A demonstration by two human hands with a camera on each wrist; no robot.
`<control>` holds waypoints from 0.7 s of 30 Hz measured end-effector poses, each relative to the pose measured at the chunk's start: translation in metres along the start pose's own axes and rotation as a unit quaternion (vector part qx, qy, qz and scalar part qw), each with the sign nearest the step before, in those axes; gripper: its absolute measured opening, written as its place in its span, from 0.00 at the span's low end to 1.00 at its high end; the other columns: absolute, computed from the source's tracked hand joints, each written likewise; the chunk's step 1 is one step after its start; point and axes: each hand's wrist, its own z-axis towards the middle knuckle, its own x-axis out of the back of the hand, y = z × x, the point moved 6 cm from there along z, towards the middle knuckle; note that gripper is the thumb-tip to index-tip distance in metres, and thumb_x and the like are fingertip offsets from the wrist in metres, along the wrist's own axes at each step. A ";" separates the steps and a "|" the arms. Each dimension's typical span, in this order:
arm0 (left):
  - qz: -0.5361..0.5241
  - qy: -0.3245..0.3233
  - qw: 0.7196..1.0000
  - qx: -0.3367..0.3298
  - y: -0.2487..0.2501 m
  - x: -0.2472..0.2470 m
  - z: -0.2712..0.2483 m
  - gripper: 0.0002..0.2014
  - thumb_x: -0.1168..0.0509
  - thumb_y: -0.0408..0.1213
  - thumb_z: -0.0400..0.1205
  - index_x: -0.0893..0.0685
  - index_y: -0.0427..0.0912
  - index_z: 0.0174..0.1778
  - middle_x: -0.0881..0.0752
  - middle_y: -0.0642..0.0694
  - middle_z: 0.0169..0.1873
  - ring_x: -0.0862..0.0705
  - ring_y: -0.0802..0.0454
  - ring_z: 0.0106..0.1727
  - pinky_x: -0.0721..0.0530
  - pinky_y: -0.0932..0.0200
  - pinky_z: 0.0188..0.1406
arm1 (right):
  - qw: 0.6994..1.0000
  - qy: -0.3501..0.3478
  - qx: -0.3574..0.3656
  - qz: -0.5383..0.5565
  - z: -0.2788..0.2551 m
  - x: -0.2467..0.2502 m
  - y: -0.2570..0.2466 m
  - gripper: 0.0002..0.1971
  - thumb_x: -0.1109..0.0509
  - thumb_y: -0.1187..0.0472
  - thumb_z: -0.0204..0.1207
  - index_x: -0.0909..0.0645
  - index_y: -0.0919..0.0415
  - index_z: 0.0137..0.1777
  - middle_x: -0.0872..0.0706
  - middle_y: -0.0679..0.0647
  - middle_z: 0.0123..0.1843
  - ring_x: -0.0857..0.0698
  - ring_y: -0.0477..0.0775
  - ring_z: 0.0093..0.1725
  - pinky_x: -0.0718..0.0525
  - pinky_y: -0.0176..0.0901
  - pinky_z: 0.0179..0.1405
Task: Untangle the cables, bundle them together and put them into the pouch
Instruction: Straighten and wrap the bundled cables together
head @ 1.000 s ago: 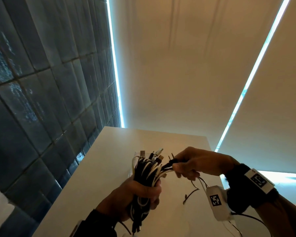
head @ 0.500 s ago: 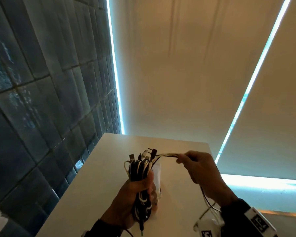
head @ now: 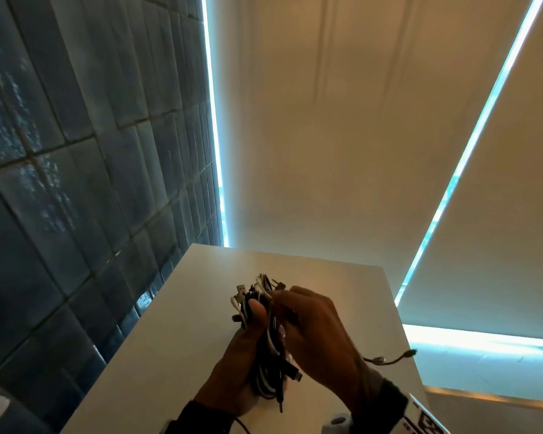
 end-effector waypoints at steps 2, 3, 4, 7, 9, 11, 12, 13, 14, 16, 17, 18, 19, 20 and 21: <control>0.017 -0.014 1.000 0.015 0.002 -0.001 0.000 0.32 0.27 0.62 0.65 0.15 0.41 0.55 0.09 0.41 0.47 0.10 0.45 0.48 0.11 0.48 0.45 | 0.997 -0.071 0.015 -0.039 -0.005 -0.011 -0.004 0.13 0.39 0.64 0.83 0.21 0.52 0.64 0.21 0.47 0.48 0.21 0.45 0.42 0.19 0.33 0.38; 0.018 -0.006 1.000 0.023 0.000 0.001 0.002 0.30 0.27 0.60 0.64 0.16 0.43 0.55 0.08 0.43 0.42 0.09 0.48 0.43 0.11 0.52 0.38 | 0.993 -0.105 0.021 -0.055 -0.006 -0.015 -0.007 0.14 0.39 0.63 0.83 0.23 0.53 0.66 0.21 0.49 0.52 0.20 0.47 0.46 0.17 0.35 0.42; 0.005 0.002 1.000 0.029 0.000 0.004 0.003 0.31 0.26 0.59 0.64 0.15 0.42 0.56 0.08 0.40 0.44 0.09 0.45 0.45 0.11 0.51 0.38 | 0.989 -0.132 0.027 -0.064 -0.007 -0.018 -0.010 0.14 0.39 0.63 0.83 0.24 0.56 0.67 0.22 0.52 0.57 0.19 0.49 0.49 0.16 0.37 0.47; 0.000 0.030 0.999 0.028 0.000 0.005 0.001 0.28 0.30 0.56 0.70 0.13 0.41 0.60 0.13 0.31 0.57 0.14 0.34 0.59 0.19 0.36 0.61 | 0.982 -0.166 0.052 -0.079 -0.008 -0.019 -0.013 0.13 0.37 0.65 0.82 0.23 0.62 0.66 0.21 0.55 0.63 0.18 0.50 0.55 0.17 0.34 0.54; 0.005 0.047 0.998 0.028 0.000 0.008 0.001 0.26 0.31 0.55 0.71 0.13 0.42 0.60 0.12 0.32 0.57 0.13 0.34 0.59 0.19 0.35 0.61 | 0.977 -0.179 0.056 -0.103 -0.010 -0.020 -0.010 0.14 0.36 0.64 0.82 0.23 0.61 0.66 0.21 0.56 0.62 0.17 0.51 0.55 0.15 0.38 0.54; 0.003 0.063 0.998 0.014 0.002 0.012 0.003 0.25 0.31 0.53 0.72 0.13 0.41 0.59 0.11 0.33 0.53 0.12 0.35 0.56 0.16 0.39 0.53 | 0.975 -0.182 0.044 -0.119 -0.012 -0.019 -0.010 0.14 0.36 0.61 0.83 0.24 0.59 0.67 0.20 0.55 0.60 0.17 0.50 0.50 0.14 0.39 0.50; -0.001 0.078 0.997 0.004 0.004 0.016 0.004 0.23 0.30 0.52 0.72 0.13 0.40 0.57 0.10 0.34 0.51 0.12 0.35 0.55 0.15 0.39 0.51 | 0.977 -0.177 0.036 -0.109 -0.013 -0.018 -0.011 0.14 0.37 0.59 0.83 0.24 0.58 0.67 0.19 0.54 0.58 0.18 0.48 0.48 0.16 0.37 0.48; -0.006 0.097 0.995 -0.007 0.006 0.021 0.005 0.22 0.28 0.50 0.71 0.13 0.40 0.55 0.10 0.34 0.50 0.12 0.35 0.53 0.15 0.38 0.50 | 0.981 -0.170 0.029 -0.091 -0.016 -0.016 -0.012 0.13 0.37 0.58 0.84 0.23 0.57 0.67 0.19 0.53 0.56 0.18 0.47 0.47 0.17 0.35 0.46; -0.018 0.115 0.993 -0.020 0.009 0.028 0.007 0.20 0.26 0.48 0.69 0.12 0.39 0.51 0.11 0.35 0.47 0.12 0.35 0.50 0.15 0.38 0.49 | 0.984 -0.161 0.022 -0.074 -0.018 -0.014 -0.014 0.13 0.37 0.57 0.84 0.22 0.56 0.66 0.18 0.51 0.55 0.19 0.44 0.45 0.18 0.34 0.44; -0.047 0.145 0.987 -0.053 0.015 0.040 0.011 0.14 0.23 0.42 0.66 0.15 0.40 0.41 0.17 0.40 0.35 0.15 0.41 0.38 0.15 0.46 0.38 | 0.989 -0.138 -0.016 -0.043 -0.026 -0.010 -0.013 0.11 0.39 0.54 0.85 0.21 0.55 0.62 0.18 0.44 0.47 0.21 0.40 0.40 0.23 0.29 0.36; -0.054 0.161 0.983 -0.071 0.019 0.045 0.012 0.11 0.24 0.39 0.65 0.17 0.42 0.38 0.21 0.44 0.31 0.19 0.46 0.32 0.18 0.51 0.32 | 0.991 -0.128 -0.043 -0.019 -0.030 -0.010 -0.011 0.10 0.39 0.52 0.85 0.21 0.54 0.60 0.20 0.40 0.42 0.22 0.38 0.35 0.26 0.27 0.32; -0.060 0.170 0.980 -0.089 0.022 0.047 0.013 0.10 0.25 0.37 0.66 0.20 0.43 0.36 0.24 0.46 0.29 0.21 0.49 0.29 0.20 0.54 0.29 | 0.991 -0.119 -0.066 0.012 -0.034 -0.012 -0.009 0.09 0.39 0.52 0.85 0.21 0.53 0.57 0.20 0.37 0.36 0.22 0.36 0.33 0.27 0.26 0.31; -0.065 0.181 0.976 -0.105 0.025 0.047 0.013 0.08 0.27 0.36 0.67 0.21 0.43 0.36 0.24 0.47 0.27 0.22 0.51 0.27 0.20 0.55 0.30 | 0.989 -0.110 -0.085 0.054 -0.039 -0.015 -0.008 0.06 0.37 0.54 0.84 0.20 0.53 0.53 0.19 0.34 0.32 0.21 0.33 0.31 0.27 0.24 0.31; -0.072 0.186 0.972 -0.122 0.028 0.045 0.012 0.07 0.28 0.34 0.69 0.21 0.43 0.35 0.23 0.47 0.26 0.21 0.52 0.27 0.20 0.55 0.32 | 0.985 -0.098 -0.100 0.100 -0.043 -0.016 -0.007 0.05 0.36 0.56 0.84 0.19 0.52 0.51 0.18 0.30 0.29 0.19 0.30 0.31 0.27 0.22 0.32; -0.080 0.192 0.969 -0.137 0.030 0.042 0.010 0.06 0.29 0.33 0.71 0.21 0.43 0.35 0.22 0.47 0.26 0.21 0.52 0.27 0.20 0.54 0.34 | 0.980 -0.090 -0.111 0.138 -0.047 -0.019 -0.006 0.04 0.35 0.58 0.83 0.18 0.50 0.50 0.18 0.26 0.28 0.18 0.29 0.31 0.27 0.21 0.33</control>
